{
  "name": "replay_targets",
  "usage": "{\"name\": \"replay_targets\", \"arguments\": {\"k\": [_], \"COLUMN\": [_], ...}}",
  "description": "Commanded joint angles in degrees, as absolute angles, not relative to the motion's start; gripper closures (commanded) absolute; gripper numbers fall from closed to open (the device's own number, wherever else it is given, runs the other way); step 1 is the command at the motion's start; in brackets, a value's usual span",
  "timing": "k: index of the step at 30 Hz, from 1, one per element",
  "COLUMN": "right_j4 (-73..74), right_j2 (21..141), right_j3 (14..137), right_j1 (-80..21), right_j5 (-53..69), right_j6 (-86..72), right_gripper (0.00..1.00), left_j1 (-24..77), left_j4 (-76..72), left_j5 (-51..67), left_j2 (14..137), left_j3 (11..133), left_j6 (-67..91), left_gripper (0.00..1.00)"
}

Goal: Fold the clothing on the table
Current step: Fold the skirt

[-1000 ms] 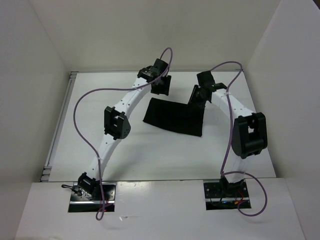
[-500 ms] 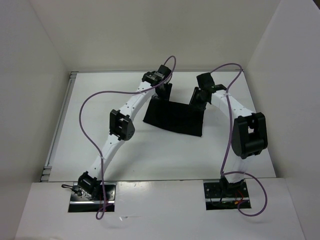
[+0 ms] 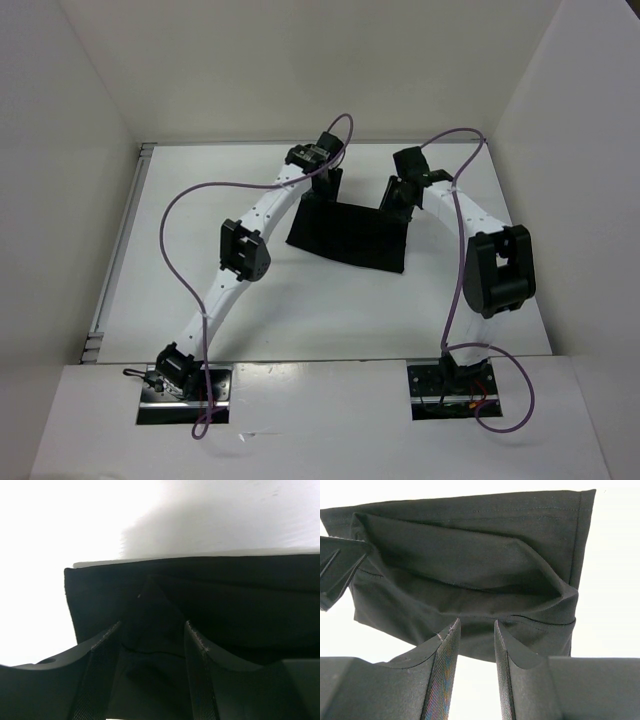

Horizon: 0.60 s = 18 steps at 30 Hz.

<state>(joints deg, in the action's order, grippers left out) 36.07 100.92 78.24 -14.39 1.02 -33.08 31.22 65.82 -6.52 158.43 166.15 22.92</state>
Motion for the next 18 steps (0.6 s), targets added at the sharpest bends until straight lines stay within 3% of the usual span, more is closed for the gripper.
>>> {"name": "replay_targets", "arguments": {"k": [1,4,5,9,10,18], "right_j4": [35.95,35.95,35.95,35.95,35.95,36.47], "right_j2": [97.65,97.65,97.65,97.12,97.12,95.54], "right_j3": [77.70,77.70,77.70,77.70,77.70,77.08], "right_j1": [-15.03,-15.03,-15.03,-15.03,-15.03,-15.03], "right_j5": [0.52,0.53,0.53,1.05,1.05,-1.76], "right_j6": [-32.34,-32.34,-32.34,-32.87,-32.87,-32.87], "right_gripper": [0.61,0.61,0.61,0.61,0.61,0.62], "left_j1": [31.46,31.46,31.46,31.46,31.46,31.46], "left_j4": [67.59,67.59,67.59,67.59,67.59,68.64], "left_j5": [-9.93,-9.93,-10.45,-10.46,-10.46,-11.07], "left_j2": [160.40,161.63,161.63,161.63,162.24,159.01], "left_j3": [167.43,167.43,168.04,168.05,168.05,169.10], "left_j6": [23.47,23.47,23.47,23.47,23.47,24.08], "left_gripper": [0.41,0.46,0.57,0.81,0.99,1.00]}}
